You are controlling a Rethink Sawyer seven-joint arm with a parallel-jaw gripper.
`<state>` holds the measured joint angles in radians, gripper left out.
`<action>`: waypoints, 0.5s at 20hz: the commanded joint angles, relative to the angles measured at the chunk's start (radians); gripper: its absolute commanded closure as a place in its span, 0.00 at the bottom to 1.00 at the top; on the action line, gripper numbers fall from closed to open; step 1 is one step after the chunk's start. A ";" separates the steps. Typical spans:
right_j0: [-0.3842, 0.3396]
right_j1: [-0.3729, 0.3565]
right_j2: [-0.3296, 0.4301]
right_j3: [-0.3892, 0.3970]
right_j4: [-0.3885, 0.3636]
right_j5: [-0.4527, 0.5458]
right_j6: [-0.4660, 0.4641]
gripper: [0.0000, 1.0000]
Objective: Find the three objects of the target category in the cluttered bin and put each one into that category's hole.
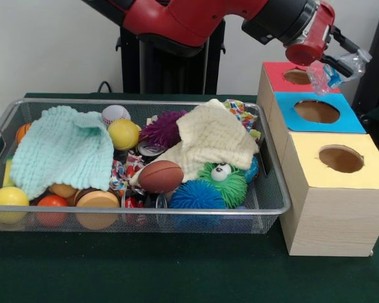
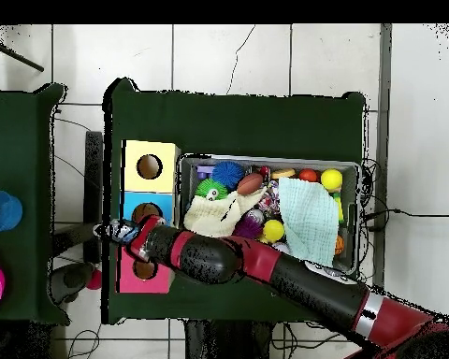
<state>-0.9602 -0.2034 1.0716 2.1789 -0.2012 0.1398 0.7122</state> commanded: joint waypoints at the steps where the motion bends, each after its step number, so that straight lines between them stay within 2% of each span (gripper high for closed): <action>1: -0.030 -0.003 -0.050 -0.176 -0.030 0.047 0.102 1.00; 10: -0.038 -0.007 -0.035 -0.183 -0.038 0.053 0.090 1.00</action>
<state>-0.9686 -0.2037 1.0715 2.1621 -0.2014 0.1400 0.7122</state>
